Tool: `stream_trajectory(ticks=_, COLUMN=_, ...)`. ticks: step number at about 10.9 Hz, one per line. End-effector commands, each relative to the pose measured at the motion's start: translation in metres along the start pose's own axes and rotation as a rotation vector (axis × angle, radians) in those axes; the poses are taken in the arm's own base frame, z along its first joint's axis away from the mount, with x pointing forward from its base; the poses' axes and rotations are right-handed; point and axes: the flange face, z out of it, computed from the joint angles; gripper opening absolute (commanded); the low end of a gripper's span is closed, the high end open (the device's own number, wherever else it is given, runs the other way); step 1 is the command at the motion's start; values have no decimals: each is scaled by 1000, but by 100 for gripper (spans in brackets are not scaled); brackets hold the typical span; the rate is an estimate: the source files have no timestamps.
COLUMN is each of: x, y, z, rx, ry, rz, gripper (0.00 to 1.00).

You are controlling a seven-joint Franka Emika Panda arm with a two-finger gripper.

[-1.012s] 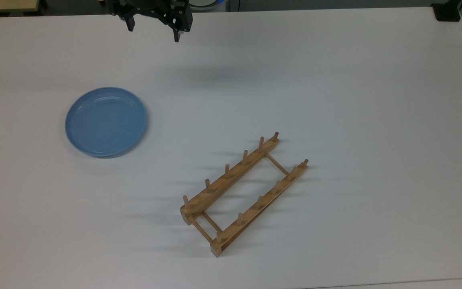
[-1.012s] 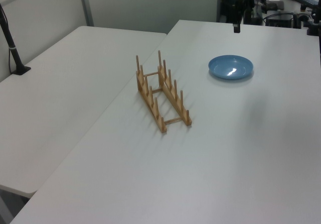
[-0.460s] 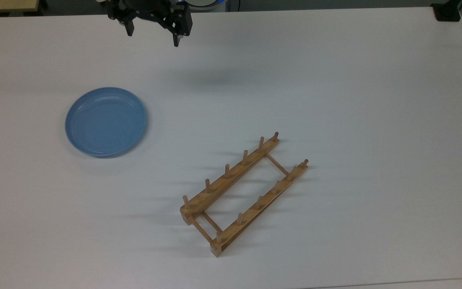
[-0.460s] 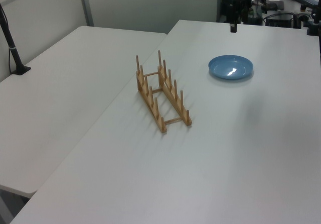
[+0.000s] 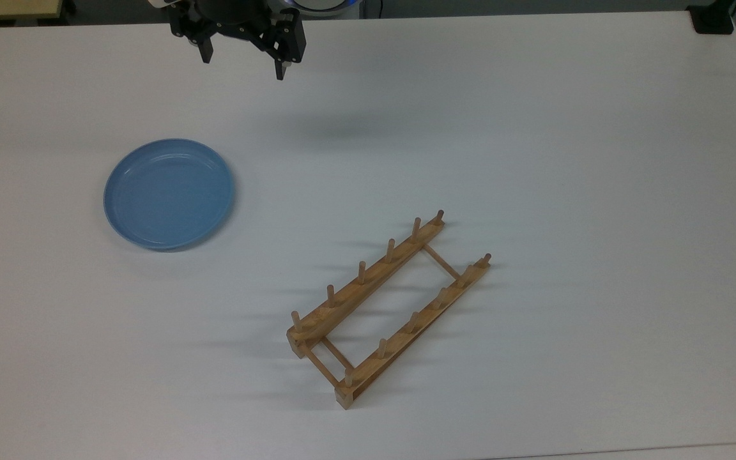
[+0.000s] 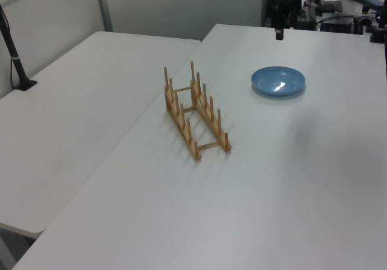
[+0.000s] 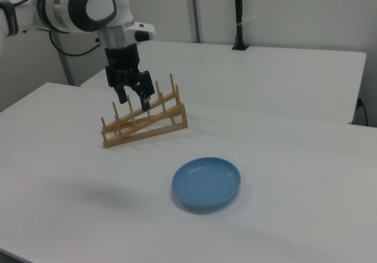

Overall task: Place plate in plate rack
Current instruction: 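Move the gripper over the light blue plate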

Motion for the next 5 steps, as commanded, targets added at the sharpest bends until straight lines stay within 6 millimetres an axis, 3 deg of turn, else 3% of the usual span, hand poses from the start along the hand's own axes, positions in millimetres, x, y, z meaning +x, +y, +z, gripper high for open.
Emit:
stream_trajectory(ticks=1, x=3, y=5, z=9, rx=12, ry=6, rz=-7, gripper=100)
stream_trajectory(ticks=5, x=29, y=34, z=38, rx=31, ry=23, rz=-6, gripper=100)
